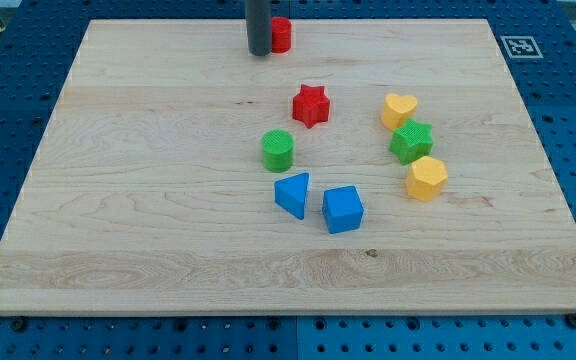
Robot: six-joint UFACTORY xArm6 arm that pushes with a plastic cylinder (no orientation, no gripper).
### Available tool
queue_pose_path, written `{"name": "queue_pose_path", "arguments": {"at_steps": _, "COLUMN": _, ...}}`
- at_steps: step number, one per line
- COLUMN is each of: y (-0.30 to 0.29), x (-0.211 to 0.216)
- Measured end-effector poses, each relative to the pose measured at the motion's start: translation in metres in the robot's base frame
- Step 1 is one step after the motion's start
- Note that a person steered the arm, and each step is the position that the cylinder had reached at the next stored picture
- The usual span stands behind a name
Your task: Move your arm closer to green circle
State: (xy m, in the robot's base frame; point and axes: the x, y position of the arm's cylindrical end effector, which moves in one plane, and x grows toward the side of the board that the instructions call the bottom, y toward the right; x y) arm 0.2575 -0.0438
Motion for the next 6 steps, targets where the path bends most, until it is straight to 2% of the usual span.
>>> {"name": "queue_pose_path", "arguments": {"at_steps": 2, "y": 0.000, "x": 0.013}}
{"name": "queue_pose_path", "arguments": {"at_steps": 4, "y": 0.000, "x": 0.105}}
{"name": "queue_pose_path", "arguments": {"at_steps": 5, "y": 0.019, "x": 0.155}}
{"name": "queue_pose_path", "arguments": {"at_steps": 6, "y": 0.071, "x": 0.178}}
